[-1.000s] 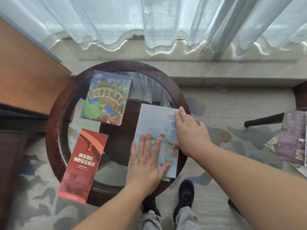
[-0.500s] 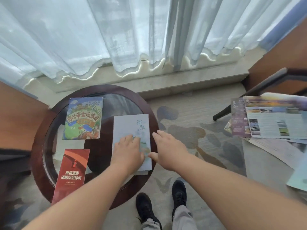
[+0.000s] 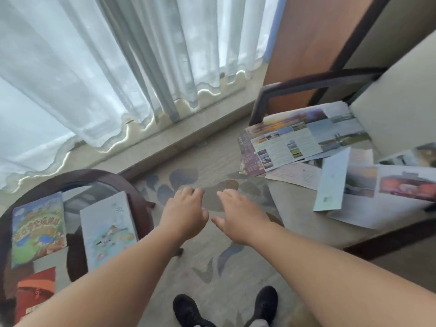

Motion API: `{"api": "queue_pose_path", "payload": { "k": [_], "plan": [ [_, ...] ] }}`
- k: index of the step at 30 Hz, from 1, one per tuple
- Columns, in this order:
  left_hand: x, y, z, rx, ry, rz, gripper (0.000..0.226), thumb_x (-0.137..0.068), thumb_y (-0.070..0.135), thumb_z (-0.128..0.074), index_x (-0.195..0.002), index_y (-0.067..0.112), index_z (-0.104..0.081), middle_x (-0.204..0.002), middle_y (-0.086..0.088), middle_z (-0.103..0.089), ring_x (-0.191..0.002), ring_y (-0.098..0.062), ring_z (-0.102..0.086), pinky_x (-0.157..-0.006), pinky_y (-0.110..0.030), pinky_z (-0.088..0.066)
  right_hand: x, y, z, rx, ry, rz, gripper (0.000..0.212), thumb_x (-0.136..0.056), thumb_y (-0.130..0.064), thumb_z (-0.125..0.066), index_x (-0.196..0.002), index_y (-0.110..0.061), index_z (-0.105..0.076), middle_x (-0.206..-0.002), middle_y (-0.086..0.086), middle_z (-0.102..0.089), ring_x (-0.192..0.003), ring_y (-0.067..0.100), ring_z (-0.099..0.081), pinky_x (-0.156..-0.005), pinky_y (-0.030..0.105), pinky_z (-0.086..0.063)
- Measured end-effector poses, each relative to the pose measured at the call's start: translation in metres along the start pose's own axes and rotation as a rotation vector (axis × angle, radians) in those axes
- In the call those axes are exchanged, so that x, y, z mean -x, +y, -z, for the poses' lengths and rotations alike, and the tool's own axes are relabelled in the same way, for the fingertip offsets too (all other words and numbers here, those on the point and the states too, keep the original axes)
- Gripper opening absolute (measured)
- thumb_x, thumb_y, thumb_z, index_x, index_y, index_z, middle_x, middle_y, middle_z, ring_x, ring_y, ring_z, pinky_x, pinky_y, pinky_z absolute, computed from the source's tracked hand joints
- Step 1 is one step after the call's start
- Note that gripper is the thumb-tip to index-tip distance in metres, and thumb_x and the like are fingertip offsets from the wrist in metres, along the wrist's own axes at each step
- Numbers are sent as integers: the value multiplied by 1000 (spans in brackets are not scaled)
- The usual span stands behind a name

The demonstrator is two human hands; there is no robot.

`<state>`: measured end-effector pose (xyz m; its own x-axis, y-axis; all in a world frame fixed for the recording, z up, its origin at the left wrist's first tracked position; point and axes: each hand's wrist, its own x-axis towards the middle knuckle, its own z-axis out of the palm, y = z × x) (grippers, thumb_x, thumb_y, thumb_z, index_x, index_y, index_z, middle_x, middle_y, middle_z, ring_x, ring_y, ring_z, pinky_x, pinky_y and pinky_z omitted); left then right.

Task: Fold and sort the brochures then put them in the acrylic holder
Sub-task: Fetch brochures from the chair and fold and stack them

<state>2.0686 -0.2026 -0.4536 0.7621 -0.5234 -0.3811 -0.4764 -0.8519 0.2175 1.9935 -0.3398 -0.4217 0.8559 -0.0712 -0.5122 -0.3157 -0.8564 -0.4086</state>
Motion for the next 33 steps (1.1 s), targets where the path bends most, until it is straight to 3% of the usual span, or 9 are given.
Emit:
{"api": "queue_pose_path", "payload": {
  "k": [8, 14, 24, 28, 33],
  "plan": [
    [-37, 176, -7, 4, -108, -168, 51, -90, 36, -48, -139, 21, -42, -136, -7, -49, -125, -28, -45, -100, -41, -43, 64, 159, 58, -124, 101, -217, 60, -95, -47, -52, -146, -18, -36, -149, 3, -37, -133, 26, -40, -103, 42, -41],
    [-69, 264, -25, -20, -190, -286, 54, -92, 36, -48, -142, 22, -37, -140, -6, -47, -127, -27, -44, -99, -40, -42, 101, 245, 79, -224, 155, -414, 54, -93, -43, -52, -142, -22, -40, -145, 0, -40, -127, 25, -46, -95, 44, -47],
    [-136, 359, -71, -43, -352, -421, 54, -93, 39, -46, -142, 21, -32, -136, -8, -49, -124, -29, -46, -92, -42, -43, 127, 348, 106, -304, 248, -663, 58, -96, -41, -50, -148, -19, -35, -152, 3, -35, -137, 25, -39, -108, 40, -39],
    [-158, 370, -89, -77, -364, -361, 54, -95, 47, -47, -138, 17, -35, -136, -10, -51, -123, -31, -49, -91, -44, -44, 121, 376, 100, -346, 269, -696, 60, -96, -42, -51, -149, -21, -35, -152, 1, -36, -136, 23, -41, -106, 39, -41],
    [-188, 388, -120, -97, -371, -173, 57, -90, 61, -48, -122, 13, -47, -118, -8, -57, -108, -30, -56, -75, -37, -43, 109, 395, 80, -400, 233, -662, 58, -96, -42, -50, -147, -22, -36, -151, -1, -36, -134, 22, -42, -104, 36, -40]
  ]
}}
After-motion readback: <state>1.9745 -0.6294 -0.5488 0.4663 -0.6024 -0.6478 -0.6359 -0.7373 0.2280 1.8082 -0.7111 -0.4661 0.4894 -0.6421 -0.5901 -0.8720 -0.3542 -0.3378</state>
